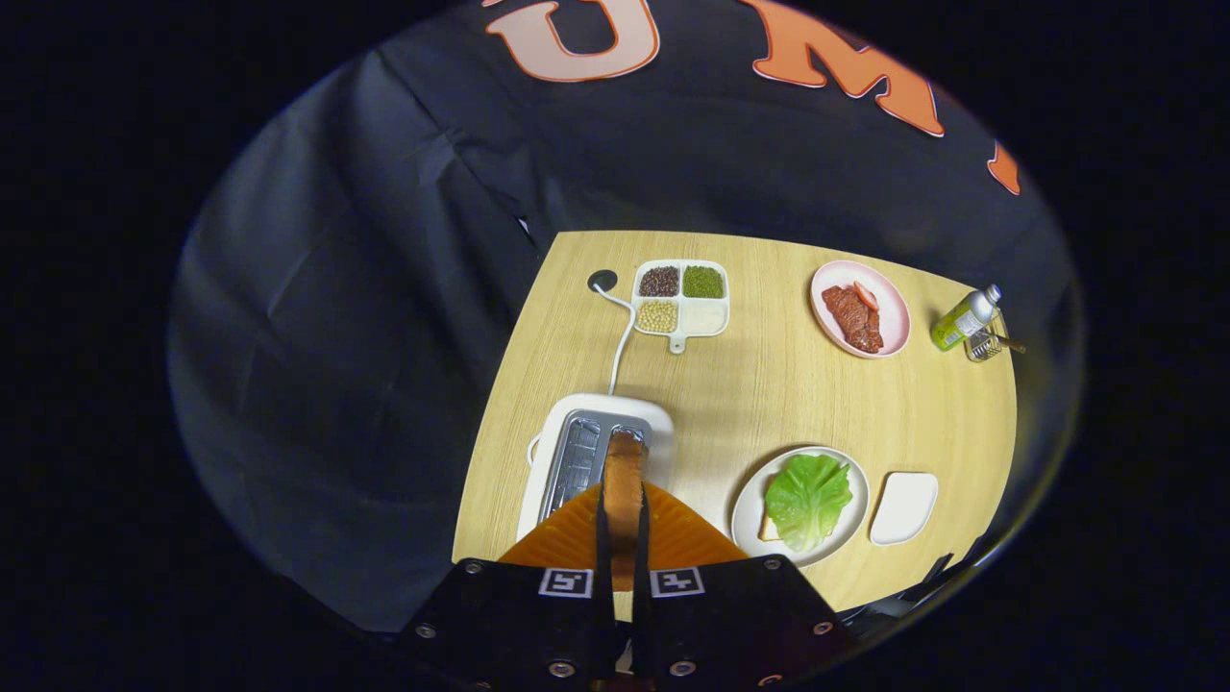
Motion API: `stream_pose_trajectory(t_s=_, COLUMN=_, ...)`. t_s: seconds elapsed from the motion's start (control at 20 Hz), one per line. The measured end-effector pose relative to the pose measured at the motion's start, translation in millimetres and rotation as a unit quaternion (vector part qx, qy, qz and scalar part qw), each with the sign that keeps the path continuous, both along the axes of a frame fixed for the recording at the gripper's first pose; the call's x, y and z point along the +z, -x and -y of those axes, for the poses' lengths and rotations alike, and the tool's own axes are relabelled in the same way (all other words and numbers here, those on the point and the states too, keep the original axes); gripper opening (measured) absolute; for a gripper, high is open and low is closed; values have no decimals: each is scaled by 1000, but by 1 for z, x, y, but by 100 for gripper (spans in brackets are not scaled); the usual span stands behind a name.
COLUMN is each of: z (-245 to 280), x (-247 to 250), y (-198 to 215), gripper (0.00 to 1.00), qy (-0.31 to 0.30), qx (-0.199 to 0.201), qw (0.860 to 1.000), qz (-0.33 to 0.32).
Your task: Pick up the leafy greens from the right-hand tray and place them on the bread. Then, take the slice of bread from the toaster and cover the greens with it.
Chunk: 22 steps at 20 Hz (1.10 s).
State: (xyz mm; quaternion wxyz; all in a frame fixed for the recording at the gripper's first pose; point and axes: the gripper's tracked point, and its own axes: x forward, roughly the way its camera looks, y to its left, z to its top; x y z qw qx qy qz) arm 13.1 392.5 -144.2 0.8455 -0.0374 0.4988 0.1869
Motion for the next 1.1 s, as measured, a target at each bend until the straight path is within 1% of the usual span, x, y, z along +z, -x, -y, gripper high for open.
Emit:
stream_pose_trajectory(t_s=0.1, z=18, x=9, y=0, gripper=7, qy=-9, qx=-6, qw=1000, qz=8)
stream_pose_trajectory(t_s=0.25, z=53, x=15, y=-4, gripper=7, qy=-11, qx=-4, qw=1000, qz=25)
stream_pose_trajectory(t_s=0.45, z=100, x=0, y=-10, gripper=7, qy=-7, qx=-16, qw=999, qz=32)
stream_pose_trajectory(t_s=0.7, z=144, x=-39, y=-18, gripper=8, qy=-21, qx=-27, qw=999, qz=6)
stream_pose_trajectory(t_s=1.1, z=168, x=-120, y=-24, gripper=8, qy=-56, qx=-10, qw=997, qz=-58)
